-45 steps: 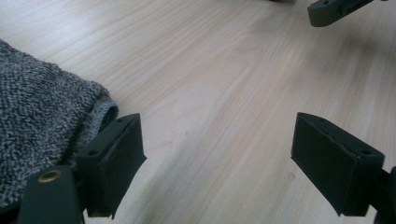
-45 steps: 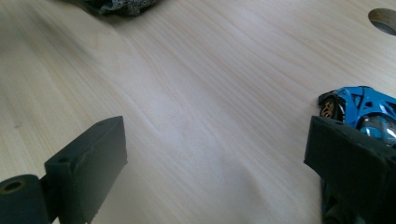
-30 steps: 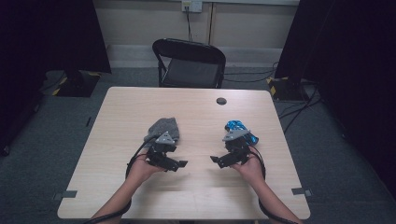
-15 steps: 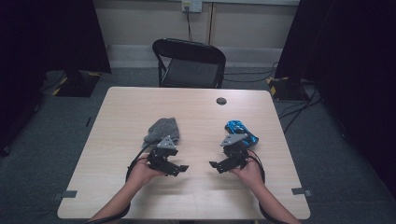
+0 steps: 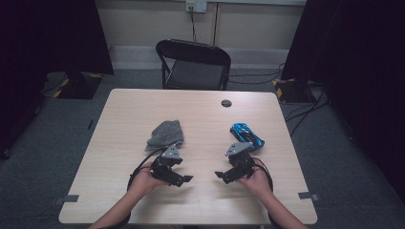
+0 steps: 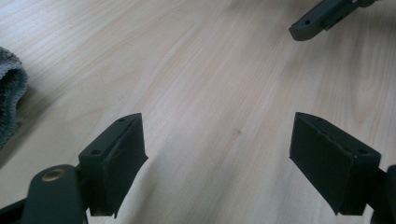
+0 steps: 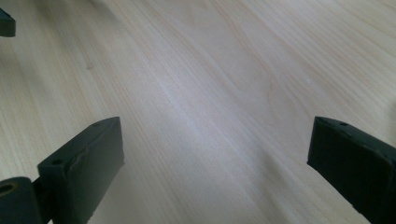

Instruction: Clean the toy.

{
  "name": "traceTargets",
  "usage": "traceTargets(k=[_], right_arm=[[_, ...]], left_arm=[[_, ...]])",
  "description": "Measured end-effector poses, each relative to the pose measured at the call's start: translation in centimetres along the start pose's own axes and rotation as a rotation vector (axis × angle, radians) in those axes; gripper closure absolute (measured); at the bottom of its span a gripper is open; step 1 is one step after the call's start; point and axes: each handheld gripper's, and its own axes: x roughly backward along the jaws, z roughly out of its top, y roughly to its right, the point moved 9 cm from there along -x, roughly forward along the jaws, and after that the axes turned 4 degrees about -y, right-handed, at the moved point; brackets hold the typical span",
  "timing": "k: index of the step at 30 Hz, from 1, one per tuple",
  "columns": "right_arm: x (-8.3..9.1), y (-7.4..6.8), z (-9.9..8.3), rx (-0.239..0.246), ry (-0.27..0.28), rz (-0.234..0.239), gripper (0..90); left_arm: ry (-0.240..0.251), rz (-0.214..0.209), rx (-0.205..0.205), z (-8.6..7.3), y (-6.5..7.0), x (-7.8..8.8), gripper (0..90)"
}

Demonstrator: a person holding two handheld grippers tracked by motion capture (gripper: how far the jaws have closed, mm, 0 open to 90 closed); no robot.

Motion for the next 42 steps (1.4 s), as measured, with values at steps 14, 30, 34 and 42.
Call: traceTargets(k=[14,30,34,42], right_arm=[[-0.2,-0.7,-1.0,0.032,-0.013,0.001,1.4],[-0.5,-1.6,-2.4,0.030,-0.024,0.022,1.3],[-0.7,-2.0,-2.6,0.038,-0.030,0.026,1.1],[-0.8,-2.3,-2.7,0.030,-0.014,0.029,0.0]], left_arm=[[-0.012,-0.033,-0.026,-0.8,1.5,-0.2,18.2],[-0.015,-0.047,-0.084,-1.1,3.1,-1.3,19.0],[-0.008,-0.049,-0.085,-1.1,3.3,-1.4,19.0],[-0.010,-0.036,-0.107,-1.4,3.6,-1.7,18.8]])
